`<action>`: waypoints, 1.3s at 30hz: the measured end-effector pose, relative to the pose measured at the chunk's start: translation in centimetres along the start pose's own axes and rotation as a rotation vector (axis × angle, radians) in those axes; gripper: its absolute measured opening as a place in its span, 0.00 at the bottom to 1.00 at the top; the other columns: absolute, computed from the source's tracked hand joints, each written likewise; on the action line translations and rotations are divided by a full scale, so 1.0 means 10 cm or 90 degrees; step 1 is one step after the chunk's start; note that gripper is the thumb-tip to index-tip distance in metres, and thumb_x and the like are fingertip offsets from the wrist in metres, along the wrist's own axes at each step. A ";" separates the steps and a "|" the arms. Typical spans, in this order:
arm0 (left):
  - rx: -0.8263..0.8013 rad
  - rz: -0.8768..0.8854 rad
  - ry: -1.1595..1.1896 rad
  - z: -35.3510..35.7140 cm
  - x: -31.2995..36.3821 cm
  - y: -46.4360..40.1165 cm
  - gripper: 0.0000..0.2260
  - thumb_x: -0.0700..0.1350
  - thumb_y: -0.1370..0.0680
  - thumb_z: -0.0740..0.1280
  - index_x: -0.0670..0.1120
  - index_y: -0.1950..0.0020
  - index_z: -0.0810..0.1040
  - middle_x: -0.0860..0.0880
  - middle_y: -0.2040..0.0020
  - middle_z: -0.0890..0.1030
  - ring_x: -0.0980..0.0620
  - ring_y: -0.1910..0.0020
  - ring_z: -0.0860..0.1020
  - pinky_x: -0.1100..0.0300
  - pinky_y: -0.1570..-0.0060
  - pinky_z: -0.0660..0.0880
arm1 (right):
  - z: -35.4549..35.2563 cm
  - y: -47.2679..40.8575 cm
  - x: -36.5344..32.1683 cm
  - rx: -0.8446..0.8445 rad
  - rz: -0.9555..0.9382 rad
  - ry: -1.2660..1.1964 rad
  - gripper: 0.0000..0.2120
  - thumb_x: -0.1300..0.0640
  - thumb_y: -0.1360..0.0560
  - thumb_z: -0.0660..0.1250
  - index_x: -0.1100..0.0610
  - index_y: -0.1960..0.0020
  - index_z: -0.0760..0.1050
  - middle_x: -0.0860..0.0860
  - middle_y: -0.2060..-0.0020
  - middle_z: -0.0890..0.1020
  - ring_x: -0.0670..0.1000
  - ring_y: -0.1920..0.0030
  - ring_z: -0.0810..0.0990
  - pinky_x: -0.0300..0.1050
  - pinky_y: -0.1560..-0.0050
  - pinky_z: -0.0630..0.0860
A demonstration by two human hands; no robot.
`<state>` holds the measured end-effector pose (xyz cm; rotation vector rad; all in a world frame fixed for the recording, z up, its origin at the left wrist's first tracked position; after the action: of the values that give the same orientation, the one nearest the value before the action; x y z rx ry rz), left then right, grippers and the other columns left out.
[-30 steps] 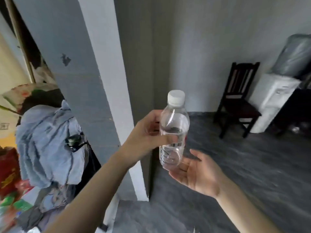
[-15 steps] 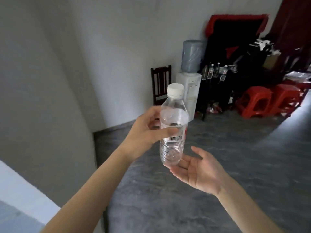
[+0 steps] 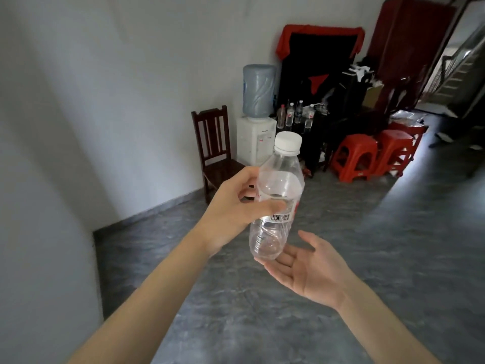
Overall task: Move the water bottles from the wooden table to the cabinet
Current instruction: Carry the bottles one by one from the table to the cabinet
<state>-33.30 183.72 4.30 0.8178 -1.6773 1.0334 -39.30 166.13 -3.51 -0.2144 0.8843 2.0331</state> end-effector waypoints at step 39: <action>-0.122 0.062 0.011 -0.30 -1.48 -5.01 0.26 0.53 0.33 0.77 0.49 0.36 0.80 0.50 0.42 0.85 0.49 0.40 0.82 0.41 0.34 0.76 | -0.27 -3.00 -3.68 0.059 -0.098 -0.036 0.31 0.43 0.20 0.54 0.66 0.31 0.71 0.64 0.37 0.80 0.61 0.39 0.82 0.50 0.43 0.80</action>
<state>16.14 166.46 3.75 0.6054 -1.7848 0.9256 5.69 150.66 -3.92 -0.1677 0.8975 1.8426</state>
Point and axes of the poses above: each hand's wrist, its own y-axis away from the middle knuckle, its own z-axis out of the palm, x = y × z, the point moved 1 cm from there along -y, towards the middle knuckle
